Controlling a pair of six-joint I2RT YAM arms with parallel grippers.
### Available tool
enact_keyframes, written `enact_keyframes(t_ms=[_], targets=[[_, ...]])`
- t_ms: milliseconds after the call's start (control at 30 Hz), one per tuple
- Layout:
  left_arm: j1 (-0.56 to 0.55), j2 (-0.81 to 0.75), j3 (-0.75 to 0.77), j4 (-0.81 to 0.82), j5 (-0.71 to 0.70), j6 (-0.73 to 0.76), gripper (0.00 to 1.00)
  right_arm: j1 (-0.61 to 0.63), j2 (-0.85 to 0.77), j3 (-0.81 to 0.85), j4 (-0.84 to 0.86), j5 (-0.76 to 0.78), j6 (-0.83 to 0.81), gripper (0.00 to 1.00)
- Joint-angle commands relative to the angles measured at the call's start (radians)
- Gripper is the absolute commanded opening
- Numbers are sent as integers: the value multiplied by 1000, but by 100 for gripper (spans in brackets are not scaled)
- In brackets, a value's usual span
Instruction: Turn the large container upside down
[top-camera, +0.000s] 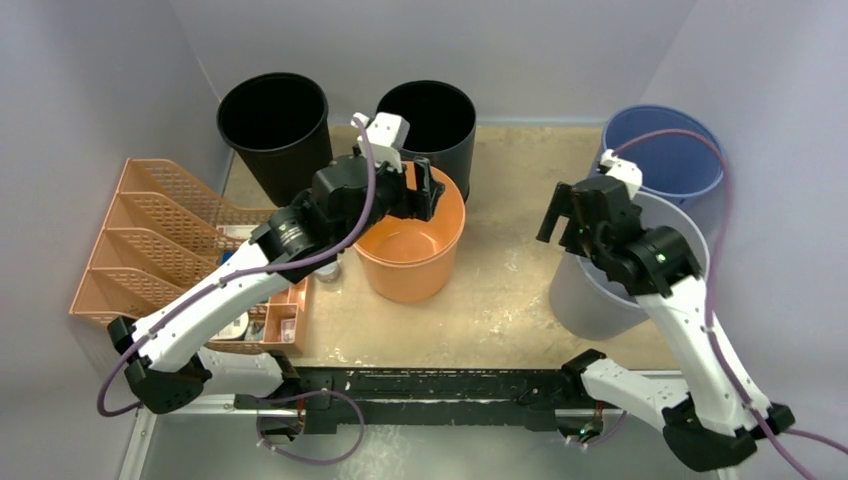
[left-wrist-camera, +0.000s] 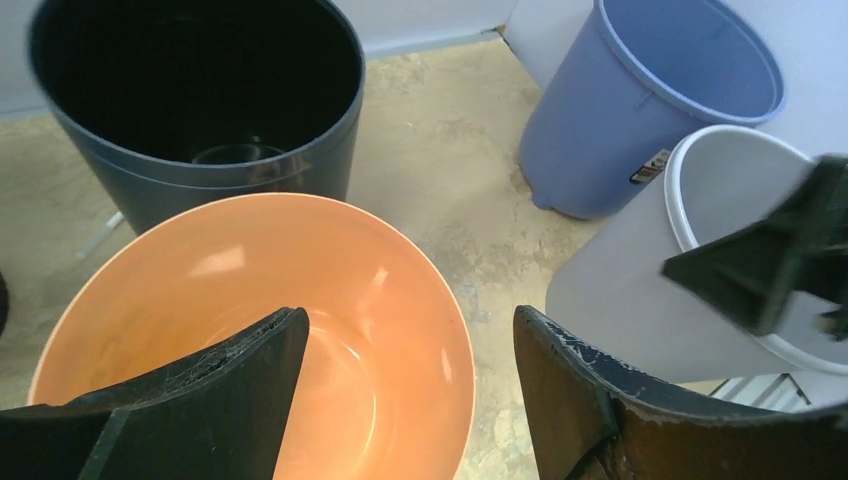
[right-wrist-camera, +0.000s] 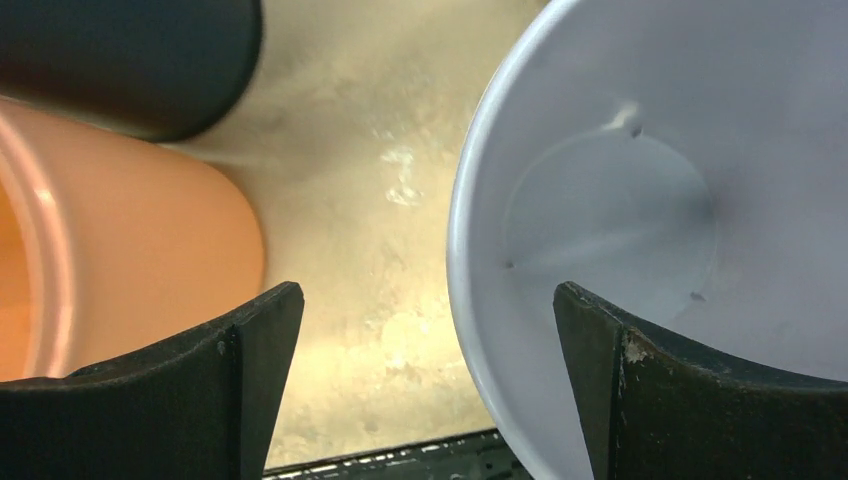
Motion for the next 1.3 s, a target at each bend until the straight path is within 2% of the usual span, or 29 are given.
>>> enact_keyframes(t_ms=[0,100,233,333,533,633,767,967,1167,1267], targets=[[2,-78,-27,23,-70,-23,75,2,32,-43,-41,5,55,92],[2,-78,-51,38,-45,-43,75,2,37,-93,11,-6,27,66],[2,-66,-48,27,-41,-49,75,1,56,-124,34,-10,28,22],[2,-67,-52,27,-53,-48,75,2,56,-113,59,-11,16,2],[2,-47,-40,17,-68,-47,76,2,104,-25,188,-70,-64,0],[2,-51,-45,25,-47,-59,76,1,141,40,245,-115,-35,0],[2,-54,-54,31,-28,-77,76,2,141,64,434,-121,38,0],[2,-64,-44,9,-49,-90,76,2,119,-7,639,-100,186,0],[2,-26,-35,25,-12,-79,76,1,-23,-213,715,-104,378,0],[0,42,-21,25,59,-57,76,1,-115,-332,699,-99,429,0]])
